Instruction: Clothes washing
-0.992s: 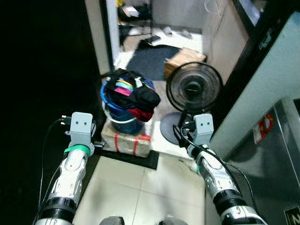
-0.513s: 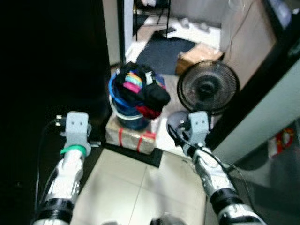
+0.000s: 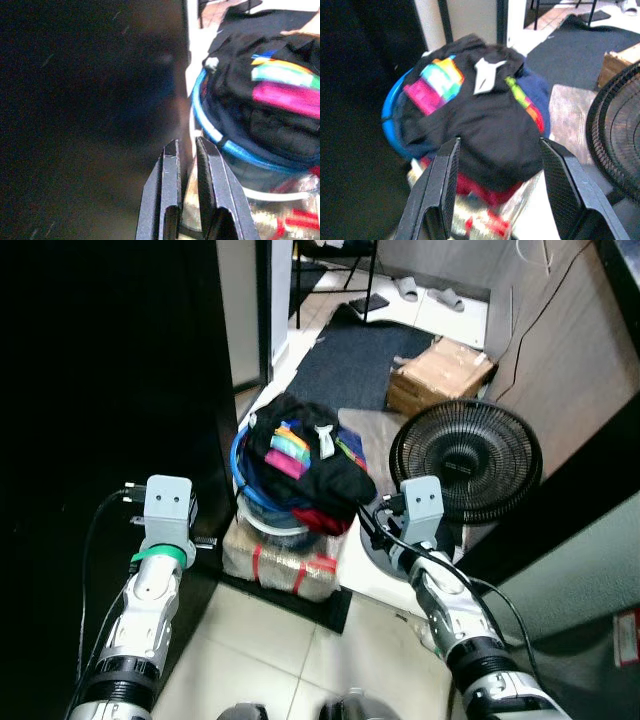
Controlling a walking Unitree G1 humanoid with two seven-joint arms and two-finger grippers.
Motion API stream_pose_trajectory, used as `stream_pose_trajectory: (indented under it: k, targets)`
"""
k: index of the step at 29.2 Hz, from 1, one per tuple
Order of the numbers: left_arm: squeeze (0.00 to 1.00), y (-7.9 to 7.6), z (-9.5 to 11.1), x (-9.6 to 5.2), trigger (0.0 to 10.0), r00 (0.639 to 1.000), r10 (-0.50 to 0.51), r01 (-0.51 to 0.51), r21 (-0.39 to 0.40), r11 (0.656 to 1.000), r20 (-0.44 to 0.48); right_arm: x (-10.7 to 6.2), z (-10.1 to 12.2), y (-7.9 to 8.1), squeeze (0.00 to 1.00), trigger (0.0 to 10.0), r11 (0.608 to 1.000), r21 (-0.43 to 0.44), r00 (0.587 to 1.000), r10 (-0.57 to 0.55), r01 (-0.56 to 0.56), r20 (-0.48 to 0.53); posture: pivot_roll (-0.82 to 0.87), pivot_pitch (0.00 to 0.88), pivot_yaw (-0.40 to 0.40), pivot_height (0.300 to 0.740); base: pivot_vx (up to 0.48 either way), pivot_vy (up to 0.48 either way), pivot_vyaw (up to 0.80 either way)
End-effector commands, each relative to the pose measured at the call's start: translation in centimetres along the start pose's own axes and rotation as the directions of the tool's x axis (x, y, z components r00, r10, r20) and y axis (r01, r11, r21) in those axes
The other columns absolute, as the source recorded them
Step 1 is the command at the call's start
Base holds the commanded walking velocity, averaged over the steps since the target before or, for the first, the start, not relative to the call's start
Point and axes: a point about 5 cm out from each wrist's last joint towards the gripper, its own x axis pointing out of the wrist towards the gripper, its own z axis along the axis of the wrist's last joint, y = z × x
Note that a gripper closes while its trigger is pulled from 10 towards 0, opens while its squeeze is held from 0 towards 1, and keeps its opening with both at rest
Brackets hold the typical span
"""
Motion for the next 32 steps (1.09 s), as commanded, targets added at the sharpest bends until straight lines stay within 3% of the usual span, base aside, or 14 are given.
stream_pose_trajectory:
  k: [1, 32]
  targets:
    - [0.0, -0.18, -0.63, -0.2, 10.0, 1.0, -0.009, 0.009, 0.01, 1.0, -0.024, -0.28, -0.39, -0.36, 0.0, 10.0, 1.0, 0.01, 1.0, -0.018, 0.018, -0.012, -0.01, 0.013, -0.001, 0.74, 0.334, 0.0, 0.0]
    - [0.0, -0.12, -0.69, -0.2, 10.0, 1.0, -0.002, 0.002, 0.007, 1.0, -0.031, -0.28, -0.38, -0.39, 0.0, 10.0, 1.0, 0.015, 1.0, -0.021, 0.022, -0.011, 0.0, 0.022, 0.0, 0.74, 0.27, 0.0, 0.0]
